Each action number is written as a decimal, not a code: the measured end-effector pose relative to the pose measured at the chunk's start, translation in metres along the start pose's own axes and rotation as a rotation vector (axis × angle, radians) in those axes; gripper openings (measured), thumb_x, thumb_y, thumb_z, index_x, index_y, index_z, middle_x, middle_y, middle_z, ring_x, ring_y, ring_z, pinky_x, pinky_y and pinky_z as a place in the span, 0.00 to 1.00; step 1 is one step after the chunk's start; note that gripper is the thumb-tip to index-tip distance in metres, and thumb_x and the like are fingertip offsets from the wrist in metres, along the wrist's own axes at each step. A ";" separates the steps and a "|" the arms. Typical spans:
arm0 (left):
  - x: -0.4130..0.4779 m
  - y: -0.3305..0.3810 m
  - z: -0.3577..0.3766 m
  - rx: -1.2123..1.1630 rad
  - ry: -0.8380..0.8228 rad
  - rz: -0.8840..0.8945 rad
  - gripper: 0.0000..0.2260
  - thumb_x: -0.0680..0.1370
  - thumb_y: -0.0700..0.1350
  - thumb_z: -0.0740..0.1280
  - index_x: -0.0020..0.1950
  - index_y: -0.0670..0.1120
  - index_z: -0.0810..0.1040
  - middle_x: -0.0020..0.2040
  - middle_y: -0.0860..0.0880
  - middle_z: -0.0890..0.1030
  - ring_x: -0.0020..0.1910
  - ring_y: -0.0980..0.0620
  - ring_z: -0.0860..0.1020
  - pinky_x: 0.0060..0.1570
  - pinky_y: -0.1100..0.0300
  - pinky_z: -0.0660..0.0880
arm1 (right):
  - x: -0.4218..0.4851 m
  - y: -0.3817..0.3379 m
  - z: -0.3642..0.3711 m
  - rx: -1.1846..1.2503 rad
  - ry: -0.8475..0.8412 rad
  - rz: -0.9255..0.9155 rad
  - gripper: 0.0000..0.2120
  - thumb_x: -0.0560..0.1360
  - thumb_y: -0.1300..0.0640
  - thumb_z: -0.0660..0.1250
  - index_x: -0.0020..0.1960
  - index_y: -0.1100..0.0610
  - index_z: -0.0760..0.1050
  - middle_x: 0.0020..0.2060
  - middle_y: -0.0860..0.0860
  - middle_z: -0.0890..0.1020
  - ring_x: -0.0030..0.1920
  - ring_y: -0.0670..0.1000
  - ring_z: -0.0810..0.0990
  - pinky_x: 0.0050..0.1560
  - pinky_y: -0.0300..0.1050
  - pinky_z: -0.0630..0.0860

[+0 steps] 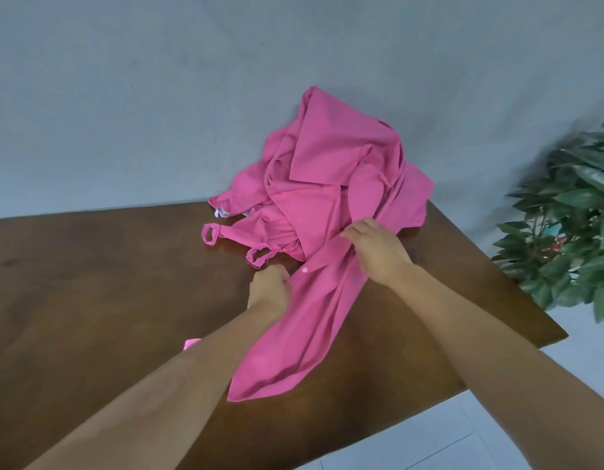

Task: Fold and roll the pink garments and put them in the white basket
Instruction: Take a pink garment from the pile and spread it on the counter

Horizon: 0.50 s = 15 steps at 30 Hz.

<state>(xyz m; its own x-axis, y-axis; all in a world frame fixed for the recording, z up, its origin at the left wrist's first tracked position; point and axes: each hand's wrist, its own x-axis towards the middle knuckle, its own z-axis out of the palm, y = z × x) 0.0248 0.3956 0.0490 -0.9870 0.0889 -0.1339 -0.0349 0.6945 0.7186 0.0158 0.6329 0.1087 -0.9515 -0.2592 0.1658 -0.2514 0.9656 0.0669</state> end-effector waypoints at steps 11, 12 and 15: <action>-0.033 -0.001 -0.014 -0.044 0.054 0.205 0.12 0.80 0.41 0.65 0.37 0.46 0.74 0.30 0.54 0.73 0.30 0.54 0.70 0.35 0.57 0.67 | 0.039 0.013 -0.025 -0.394 -0.291 -0.279 0.23 0.74 0.70 0.62 0.68 0.59 0.73 0.65 0.55 0.77 0.67 0.57 0.72 0.65 0.50 0.67; -0.037 -0.001 -0.017 -0.040 0.062 0.222 0.11 0.81 0.42 0.65 0.38 0.45 0.75 0.30 0.54 0.73 0.30 0.55 0.70 0.35 0.56 0.66 | 0.041 0.016 -0.029 -0.396 -0.281 -0.267 0.21 0.73 0.70 0.62 0.65 0.60 0.75 0.62 0.56 0.79 0.64 0.58 0.74 0.62 0.51 0.68; -0.045 -0.004 -0.029 -0.042 0.088 0.259 0.12 0.81 0.44 0.66 0.38 0.44 0.74 0.29 0.52 0.73 0.31 0.50 0.71 0.33 0.57 0.65 | 0.042 0.026 -0.037 -0.406 -0.231 -0.235 0.17 0.74 0.70 0.60 0.61 0.61 0.77 0.56 0.57 0.81 0.59 0.60 0.76 0.57 0.53 0.71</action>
<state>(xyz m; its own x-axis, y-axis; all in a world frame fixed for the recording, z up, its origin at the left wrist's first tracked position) 0.0652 0.3675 0.0718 -0.9737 0.1957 0.1165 0.2155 0.6264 0.7492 -0.0244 0.6464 0.1542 -0.9036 -0.4120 -0.1175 -0.4172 0.7836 0.4603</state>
